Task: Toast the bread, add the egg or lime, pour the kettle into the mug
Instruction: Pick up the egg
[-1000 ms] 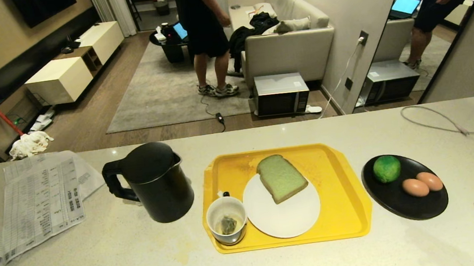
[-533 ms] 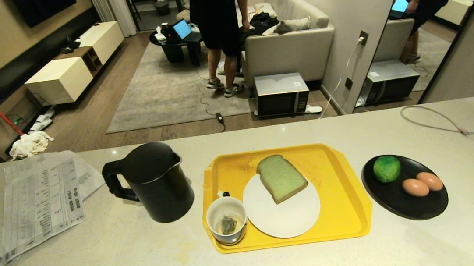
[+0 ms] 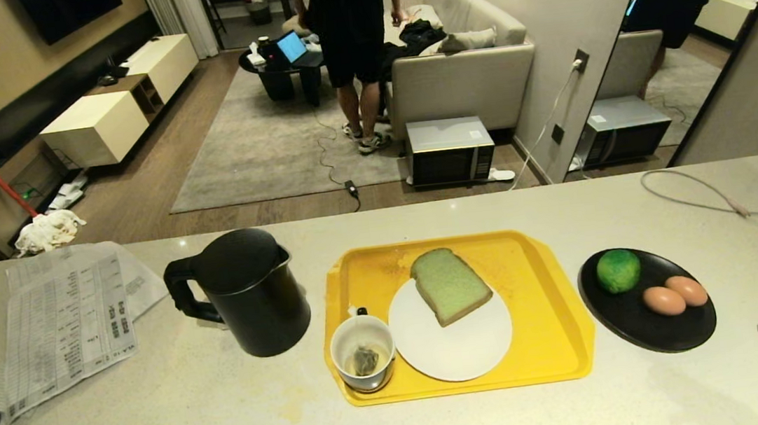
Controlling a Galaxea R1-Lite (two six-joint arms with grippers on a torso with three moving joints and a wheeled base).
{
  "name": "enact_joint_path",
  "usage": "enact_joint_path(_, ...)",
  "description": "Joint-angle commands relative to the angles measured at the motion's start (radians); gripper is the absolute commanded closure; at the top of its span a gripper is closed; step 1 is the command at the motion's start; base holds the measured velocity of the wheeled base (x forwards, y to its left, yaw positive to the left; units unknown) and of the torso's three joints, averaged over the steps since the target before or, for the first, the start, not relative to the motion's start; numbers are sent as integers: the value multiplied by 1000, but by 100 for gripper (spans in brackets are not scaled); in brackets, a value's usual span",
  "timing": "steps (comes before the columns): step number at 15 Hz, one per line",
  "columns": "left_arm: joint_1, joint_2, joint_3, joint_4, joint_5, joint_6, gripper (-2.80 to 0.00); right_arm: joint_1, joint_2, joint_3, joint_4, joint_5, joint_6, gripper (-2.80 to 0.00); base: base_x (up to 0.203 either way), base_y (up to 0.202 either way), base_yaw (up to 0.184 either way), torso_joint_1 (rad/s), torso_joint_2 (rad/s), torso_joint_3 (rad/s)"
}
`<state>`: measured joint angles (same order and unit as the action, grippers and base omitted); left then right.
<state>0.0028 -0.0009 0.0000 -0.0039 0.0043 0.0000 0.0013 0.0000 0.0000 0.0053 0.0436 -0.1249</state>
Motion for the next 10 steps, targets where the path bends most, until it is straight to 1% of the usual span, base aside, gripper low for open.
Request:
enact_joint_path(1,0,-1,0,-1,0,0,0,0,2,3,1,1,-1,0,0,0,0,66,-126,-51)
enact_joint_path(10,0,-1,0,-1,0,0,0,0,0,3,1,1,-1,0,0,0,0,75,-128,-62)
